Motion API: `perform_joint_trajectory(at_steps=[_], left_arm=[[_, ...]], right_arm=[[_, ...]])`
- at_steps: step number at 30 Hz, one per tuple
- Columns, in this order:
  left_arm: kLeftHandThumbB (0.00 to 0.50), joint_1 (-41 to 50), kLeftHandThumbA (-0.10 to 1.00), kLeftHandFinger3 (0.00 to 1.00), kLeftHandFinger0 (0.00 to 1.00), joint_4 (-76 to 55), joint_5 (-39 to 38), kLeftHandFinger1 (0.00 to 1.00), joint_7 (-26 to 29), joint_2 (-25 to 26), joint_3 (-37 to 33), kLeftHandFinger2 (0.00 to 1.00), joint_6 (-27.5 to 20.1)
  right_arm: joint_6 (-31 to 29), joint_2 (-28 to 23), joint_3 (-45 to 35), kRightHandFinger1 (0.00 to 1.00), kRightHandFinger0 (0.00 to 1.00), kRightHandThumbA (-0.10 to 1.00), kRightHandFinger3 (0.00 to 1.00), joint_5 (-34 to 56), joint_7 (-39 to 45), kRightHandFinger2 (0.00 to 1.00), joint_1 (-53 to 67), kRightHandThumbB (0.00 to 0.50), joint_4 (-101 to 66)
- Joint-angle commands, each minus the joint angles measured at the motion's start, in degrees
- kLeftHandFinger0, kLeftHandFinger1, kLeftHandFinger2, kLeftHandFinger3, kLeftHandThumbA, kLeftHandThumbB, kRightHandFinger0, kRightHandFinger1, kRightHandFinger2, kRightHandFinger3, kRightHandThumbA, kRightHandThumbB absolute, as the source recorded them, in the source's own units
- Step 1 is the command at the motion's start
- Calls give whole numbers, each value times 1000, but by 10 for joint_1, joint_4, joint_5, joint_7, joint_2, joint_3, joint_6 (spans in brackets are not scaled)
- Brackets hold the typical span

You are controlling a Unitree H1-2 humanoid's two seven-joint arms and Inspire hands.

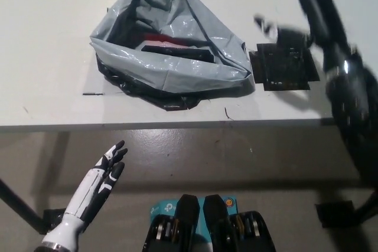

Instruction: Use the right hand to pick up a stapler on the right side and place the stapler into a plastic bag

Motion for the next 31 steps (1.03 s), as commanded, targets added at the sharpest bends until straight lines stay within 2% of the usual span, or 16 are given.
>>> perform_joint_trajectory(at_steps=[1,2,3,6,9,11,12,13,14,17,18,22,25,27,29,31], left_arm=[[89,-10,1000,1000,1000,15,-70,1000,29,4,80,1000,-37],[91,2,1000,1000,1000,16,-63,1000,31,4,78,1000,-41],[93,12,1000,1000,1000,17,-61,1000,31,4,77,1000,-43],[99,35,1000,1000,1000,18,-59,1000,28,0,75,1000,-43],[102,58,1000,1000,1000,14,-60,1000,20,-1,75,1000,-39],[88,65,1000,1000,1000,13,-62,1000,14,-5,75,1000,-38],[88,66,1000,1000,1000,14,-62,1000,13,-7,76,1000,-38],[99,67,1000,1000,1000,14,-62,1000,12,-8,77,1000,-39],[82,67,1000,1000,1000,18,-65,1000,10,-11,77,1000,-45],[83,68,1000,1000,1000,24,-70,1000,8,-19,77,1000,-52],[81,71,1000,1000,1000,23,-73,1000,6,-21,77,1000,-51],[18,84,1000,1000,1000,22,-75,1000,5,-27,78,1000,-61],[10,90,1000,1000,1000,24,-79,1000,2,-30,77,1000,-62],[7,96,1000,1000,1000,28,-76,1000,4,-32,75,1000,-69],[17,98,1000,1000,1000,30,-75,1000,4,-30,75,1000,-72],[17,98,1000,1000,1000,30,-73,1000,4,-29,75,1000,-73]], right_arm=[[-43,16,-85,1000,1000,740,1000,76,-45,1000,273,143,-525],[-67,19,-78,1000,1000,672,1000,84,-53,1000,310,118,-497],[-84,22,-73,1000,1000,659,1000,81,-58,1000,340,102,-470],[-106,36,-81,1000,1000,700,1000,65,-75,1000,394,162,-384],[-128,59,-95,1000,1000,721,1000,88,-85,1000,417,182,-312],[-145,74,-105,1000,1000,719,1000,94,-85,1000,416,174,-269],[-147,77,-108,1000,1000,719,1000,93,-83,1000,417,174,-266],[-148,79,-111,1000,1000,661,1000,92,-81,1000,418,159,-264],[-153,86,-115,1000,1000,715,1000,82,-82,1000,414,182,-244],[-161,103,-119,1000,1000,725,1000,71,-80,1000,399,204,-184],[-168,111,-119,1000,1000,714,1000,71,-79,1000,398,197,-157],[-178,125,-119,1000,1000,658,1000,93,-61,1000,401,174,-84],[-191,126,-121,1000,1000,587,1000,113,-49,1000,402,173,-40],[-181,122,-120,1000,1000,606,1000,127,-30,1000,407,166,-25],[-172,121,-117,1000,1000,640,1000,142,-14,1000,402,191,-2],[-170,121,-116,1000,1000,651,1000,146,-9,1000,400,189,4]])
